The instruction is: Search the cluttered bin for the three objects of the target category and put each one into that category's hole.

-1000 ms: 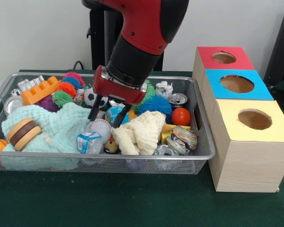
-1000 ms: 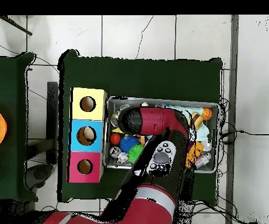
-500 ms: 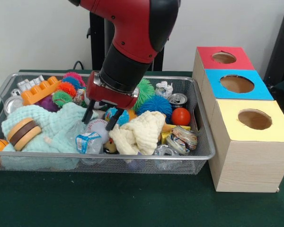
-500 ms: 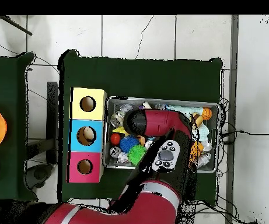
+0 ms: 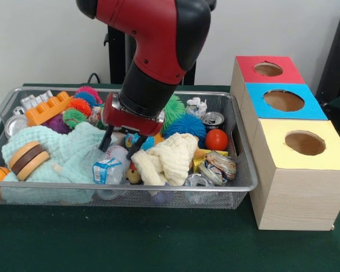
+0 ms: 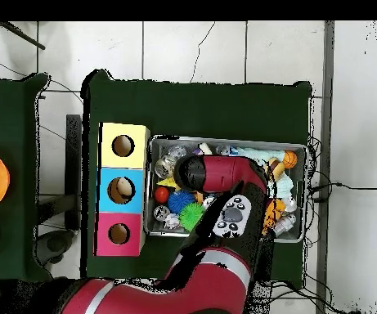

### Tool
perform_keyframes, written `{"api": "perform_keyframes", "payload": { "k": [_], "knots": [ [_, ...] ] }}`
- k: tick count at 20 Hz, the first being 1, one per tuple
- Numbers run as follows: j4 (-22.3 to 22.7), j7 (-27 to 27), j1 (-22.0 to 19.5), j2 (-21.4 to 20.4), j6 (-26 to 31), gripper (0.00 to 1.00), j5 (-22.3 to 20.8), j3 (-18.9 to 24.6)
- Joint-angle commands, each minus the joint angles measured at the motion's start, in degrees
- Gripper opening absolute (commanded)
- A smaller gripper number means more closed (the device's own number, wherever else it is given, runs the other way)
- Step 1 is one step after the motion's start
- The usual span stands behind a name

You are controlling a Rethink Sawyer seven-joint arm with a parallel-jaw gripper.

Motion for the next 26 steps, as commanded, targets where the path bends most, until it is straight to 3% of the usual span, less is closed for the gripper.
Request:
{"api": "perform_keyframes", "payload": {
  "k": [1,16,26],
  "knots": [
    [0.30,10.82,-2.73,4.96,-3.49,1.00,0.94,4.12],
    [-1.27,5.91,-3.89,0.16,4.44,1.00,1.19,5.07],
    [-2.95,8.17,-4.01,3.32,1.18,1.00,1.77,6.11]
  ]
}}
